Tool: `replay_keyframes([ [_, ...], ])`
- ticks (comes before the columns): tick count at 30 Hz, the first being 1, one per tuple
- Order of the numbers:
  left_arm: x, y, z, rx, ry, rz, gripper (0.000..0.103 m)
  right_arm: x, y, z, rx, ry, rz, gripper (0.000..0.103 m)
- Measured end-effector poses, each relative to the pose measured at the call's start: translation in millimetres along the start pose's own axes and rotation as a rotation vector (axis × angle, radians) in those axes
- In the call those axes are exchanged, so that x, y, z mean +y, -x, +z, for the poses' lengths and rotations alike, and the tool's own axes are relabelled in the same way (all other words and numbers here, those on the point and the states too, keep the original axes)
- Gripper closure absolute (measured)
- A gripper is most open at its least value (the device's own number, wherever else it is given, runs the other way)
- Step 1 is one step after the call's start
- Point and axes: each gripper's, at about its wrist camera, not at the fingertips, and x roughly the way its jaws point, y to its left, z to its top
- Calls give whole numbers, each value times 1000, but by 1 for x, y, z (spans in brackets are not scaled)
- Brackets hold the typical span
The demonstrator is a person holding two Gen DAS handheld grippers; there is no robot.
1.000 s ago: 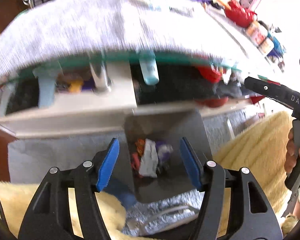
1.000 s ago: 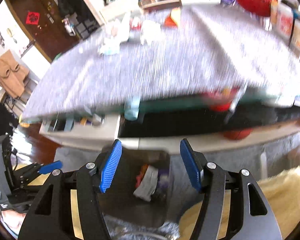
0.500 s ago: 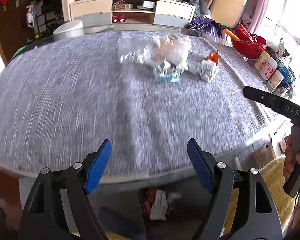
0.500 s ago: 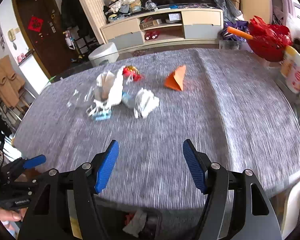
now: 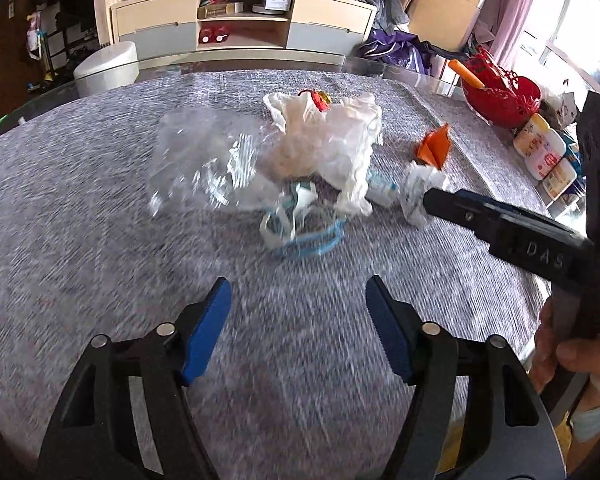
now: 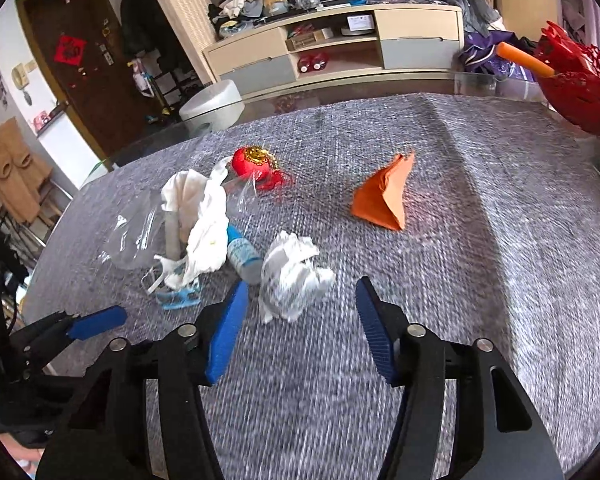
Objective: Collect trash
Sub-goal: 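Grasp the blue-white plastic piece with the left tool while the right tool grasps the white tissue, then carry the plastic piece and tissue down into the grey bin and open both tools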
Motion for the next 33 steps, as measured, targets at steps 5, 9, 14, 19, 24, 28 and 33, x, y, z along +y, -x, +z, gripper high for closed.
replay_keyframes([
  [5,1,-11,15,-15,8,-15,52,2,-14,5,19,18,2,62],
  [9,0,-16,22,-12,1,-25,76,6,-13,5,19,43,-3,69],
  [14,-4,-14,17,1,-27,-43,89,9,-8,3,31,60,-2,78],
  [19,-7,3,3,-5,-36,-32,91,10,13,-10,26,54,4,80],
  [24,-12,31,-17,-21,-32,-28,91,10,45,-26,3,29,4,80],
  [28,-15,63,-43,-40,-29,-38,91,16,76,-43,-16,31,12,80],
  [33,-18,94,-80,-43,-12,-106,91,30,103,-74,-16,47,40,79],
])
